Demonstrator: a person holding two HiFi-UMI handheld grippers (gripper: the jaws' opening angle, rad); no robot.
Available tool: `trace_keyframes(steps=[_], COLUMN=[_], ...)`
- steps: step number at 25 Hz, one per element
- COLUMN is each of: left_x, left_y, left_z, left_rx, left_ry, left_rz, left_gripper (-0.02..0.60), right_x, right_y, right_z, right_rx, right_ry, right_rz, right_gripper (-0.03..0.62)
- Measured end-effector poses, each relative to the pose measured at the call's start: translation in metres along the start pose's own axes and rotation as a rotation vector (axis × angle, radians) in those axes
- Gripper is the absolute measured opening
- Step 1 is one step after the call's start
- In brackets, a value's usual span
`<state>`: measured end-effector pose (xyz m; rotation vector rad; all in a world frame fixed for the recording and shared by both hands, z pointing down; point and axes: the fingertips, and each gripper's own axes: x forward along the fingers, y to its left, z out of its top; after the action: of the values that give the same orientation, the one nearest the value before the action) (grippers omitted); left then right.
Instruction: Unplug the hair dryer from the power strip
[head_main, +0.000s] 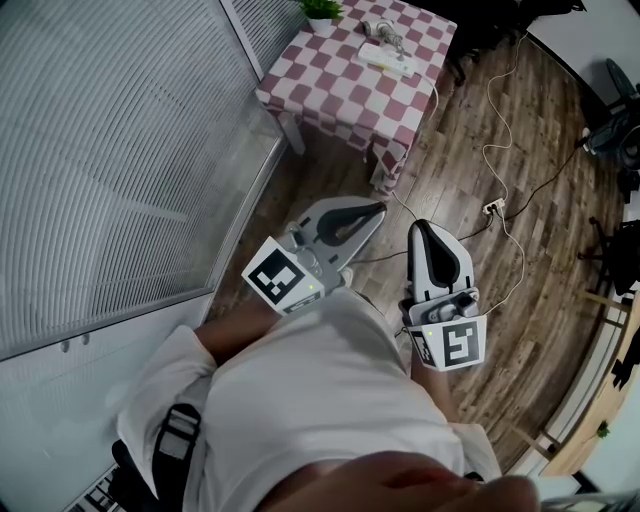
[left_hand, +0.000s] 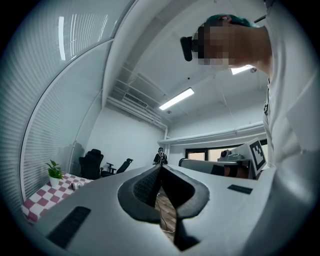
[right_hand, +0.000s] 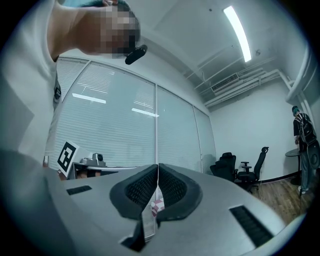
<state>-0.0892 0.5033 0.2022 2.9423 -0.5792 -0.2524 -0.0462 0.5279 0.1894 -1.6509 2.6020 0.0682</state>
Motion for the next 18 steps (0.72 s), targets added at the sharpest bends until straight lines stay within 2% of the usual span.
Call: trace_keyframes(steps=[10,18], left_x=[0.017,0.039], left_y=[0.028,0.067], left_z=[0.0,0.002], left_rx=[-0.004,-0.011], left_ry=[-0.003,-0.008], left_rz=[-0.006,-0.007], left_gripper=[0.031,0.031], right_x=[0.027,0.065], right_y=[-0.019,-0.042], right_z=[-0.004,-0.009], right_rx=[-0.009,-0.021], right_ry=[-0.003,0.009], right_rz=[-0.008,-0.006], right_gripper=[0.032,0.032])
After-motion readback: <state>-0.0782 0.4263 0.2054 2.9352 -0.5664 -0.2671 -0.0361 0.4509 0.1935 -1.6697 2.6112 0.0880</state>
